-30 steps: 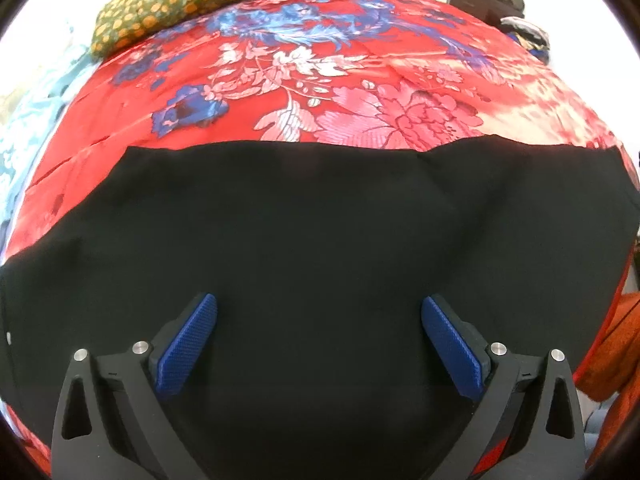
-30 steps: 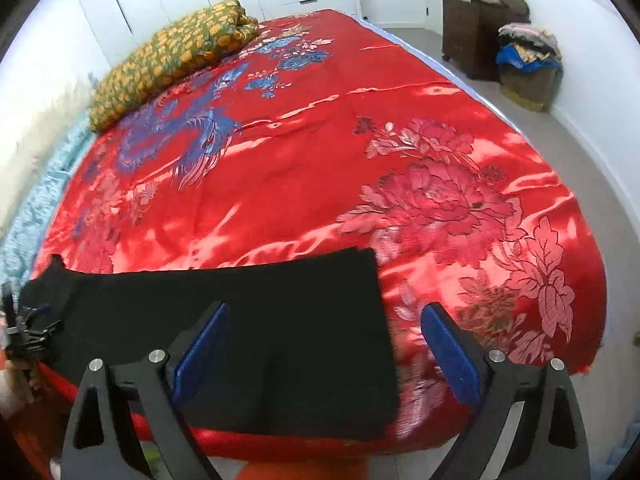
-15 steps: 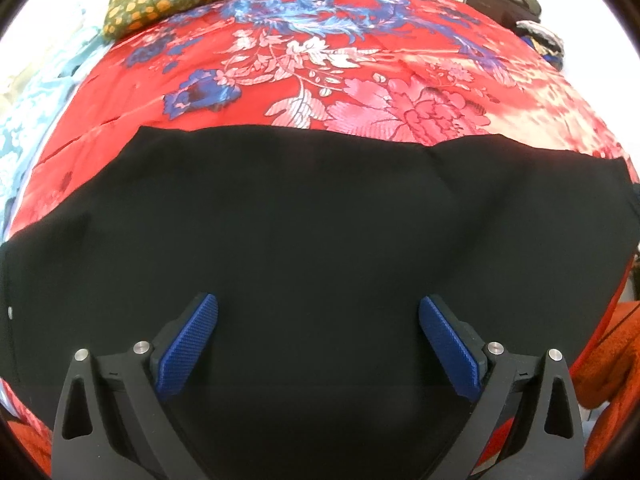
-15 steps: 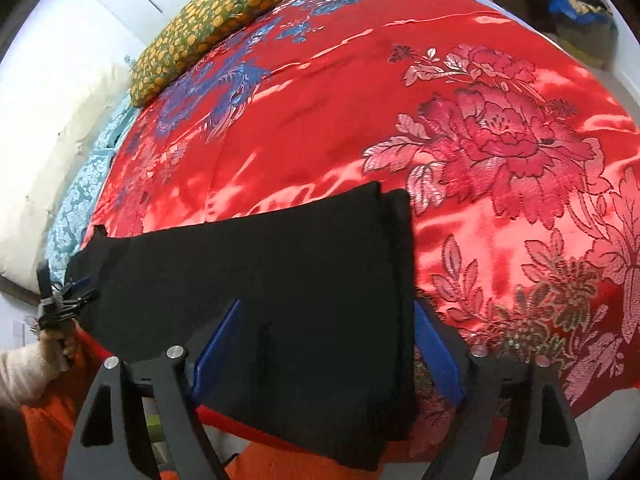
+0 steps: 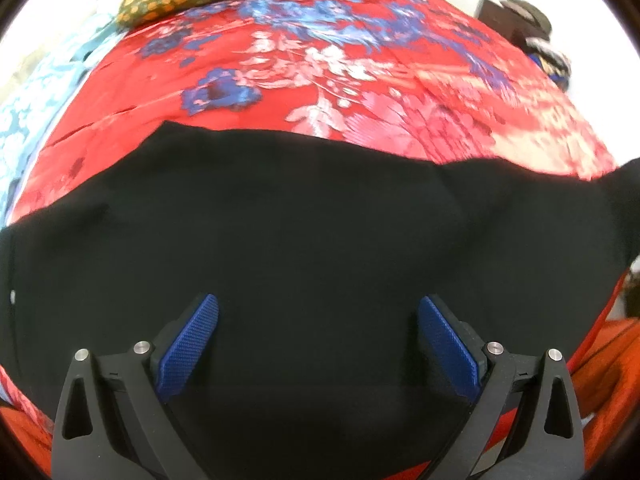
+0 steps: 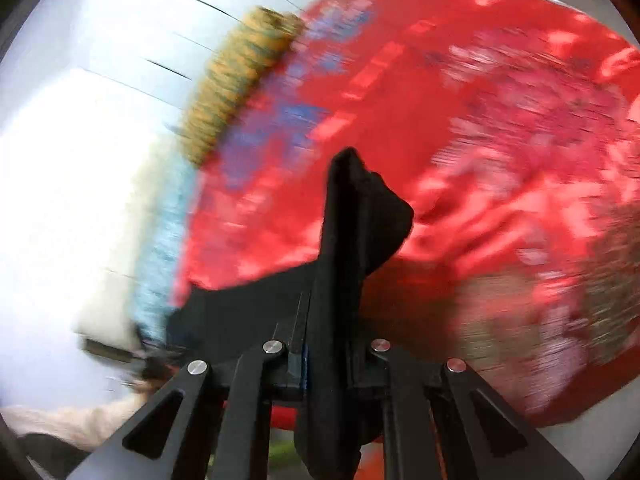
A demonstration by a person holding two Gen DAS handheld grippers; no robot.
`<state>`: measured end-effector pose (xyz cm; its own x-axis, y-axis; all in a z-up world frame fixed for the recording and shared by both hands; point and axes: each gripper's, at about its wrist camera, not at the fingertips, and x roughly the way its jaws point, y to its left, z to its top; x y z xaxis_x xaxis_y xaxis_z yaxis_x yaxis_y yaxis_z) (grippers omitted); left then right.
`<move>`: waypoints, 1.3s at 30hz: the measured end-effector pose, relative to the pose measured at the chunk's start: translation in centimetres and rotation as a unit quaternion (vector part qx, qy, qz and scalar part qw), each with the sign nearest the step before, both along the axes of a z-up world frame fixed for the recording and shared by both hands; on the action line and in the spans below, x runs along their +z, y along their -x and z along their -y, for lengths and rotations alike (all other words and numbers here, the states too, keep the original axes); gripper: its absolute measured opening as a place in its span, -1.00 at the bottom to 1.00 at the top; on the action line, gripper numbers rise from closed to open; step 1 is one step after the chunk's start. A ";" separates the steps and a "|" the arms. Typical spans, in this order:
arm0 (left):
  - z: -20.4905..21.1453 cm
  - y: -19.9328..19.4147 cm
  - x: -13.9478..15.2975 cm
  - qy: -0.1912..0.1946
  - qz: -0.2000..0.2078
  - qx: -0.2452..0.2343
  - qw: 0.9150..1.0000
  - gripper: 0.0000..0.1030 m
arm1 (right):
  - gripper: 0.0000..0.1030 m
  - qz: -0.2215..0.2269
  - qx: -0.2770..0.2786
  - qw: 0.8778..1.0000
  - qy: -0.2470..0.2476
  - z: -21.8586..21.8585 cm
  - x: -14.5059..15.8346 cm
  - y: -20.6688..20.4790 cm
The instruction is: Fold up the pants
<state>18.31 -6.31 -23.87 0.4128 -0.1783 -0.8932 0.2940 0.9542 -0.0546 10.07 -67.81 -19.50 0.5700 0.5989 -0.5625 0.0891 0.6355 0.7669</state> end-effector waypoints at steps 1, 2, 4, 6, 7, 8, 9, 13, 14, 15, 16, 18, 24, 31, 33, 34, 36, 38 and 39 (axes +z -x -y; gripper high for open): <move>-0.9 -0.2 0.3 0.007 0.001 0.012 1.000 0.96 | -0.76 0.013 0.003 1.000 -0.017 -0.9 0.7 0.1; -1.7 -0.4 0.4 0.012 0.001 0.024 1.000 0.96 | -0.76 0.030 0.009 0.999 -0.042 -2.4 1.6 0.1; -3.6 -0.6 0.8 0.023 0.002 0.052 0.998 0.96 | -0.76 0.058 0.027 0.994 -0.087 -6.4 3.1 -0.3; -5.6 -0.7 1.1 0.037 0.001 0.077 0.996 0.96 | -0.75 0.078 0.039 0.987 -0.134 -11.0 4.0 -1.1; -7.2 -0.6 1.5 0.049 0.001 0.096 0.994 0.96 | -0.75 0.083 0.044 0.984 -0.154 -13.0 4.1 -1.6; -8.1 -0.5 1.6 0.054 0.003 0.104 0.993 0.96 | -0.75 0.088 0.048 0.980 -0.172 -15.1 4.2 -2.2; -9.4 -0.3 1.9 0.060 0.007 0.115 0.992 0.96 | -0.75 0.093 0.053 0.976 -0.192 -17.6 4.1 -2.9; -14.0 1.0 2.5 0.061 0.030 0.145 0.987 0.96 | -0.75 0.103 0.077 0.969 -0.212 -28.3 3.4 -6.2; -15.2 1.3 2.5 0.063 0.033 0.155 0.985 0.96 | -0.75 0.100 0.081 0.970 -0.209 -30.1 3.0 -6.7; -16.1 1.5 2.5 0.069 0.033 0.166 0.983 0.96 | -0.75 0.093 0.090 0.973 -0.189 -33.5 2.5 -7.6; -16.6 1.5 2.4 0.074 0.032 0.172 0.982 0.96 | -0.75 0.089 0.097 0.977 -0.168 -35.6 2.2 -8.1; -17.5 1.5 2.5 0.091 0.031 0.182 0.979 0.95 | -0.75 0.071 0.118 0.983 -0.121 -40.4 1.1 -9.1; -17.8 1.6 2.6 0.102 0.029 0.168 0.980 0.96 | -0.22 0.042 0.164 0.983 0.073 -50.3 -2.4 -9.5; -18.0 1.9 3.7 0.166 0.029 0.149 0.974 0.95 | 0.66 0.070 0.202 0.966 0.142 -48.2 -0.2 -6.2; -16.0 2.1 4.0 0.187 0.025 0.103 0.977 0.94 | 0.79 0.087 0.174 0.964 0.183 -44.4 1.3 -3.8; -15.1 2.0 3.9 0.188 0.021 0.089 0.978 0.93 | 0.80 0.092 0.156 0.963 0.201 -42.7 2.1 -2.6; -12.4 1.8 3.2 0.170 0.004 0.051 0.984 0.93 | 0.80 0.092 0.121 0.964 0.216 -39.4 2.7 -0.6; -9.8 1.2 1.6 0.127 -0.019 0.031 0.991 0.57 | 0.80 0.092 0.073 0.969 0.218 -36.4 3.0 0.9; -9.0 0.8 0.8 0.111 -0.030 0.028 0.993 0.03 | 0.80 0.094 0.054 0.970 0.217 -35.5 3.0 1.7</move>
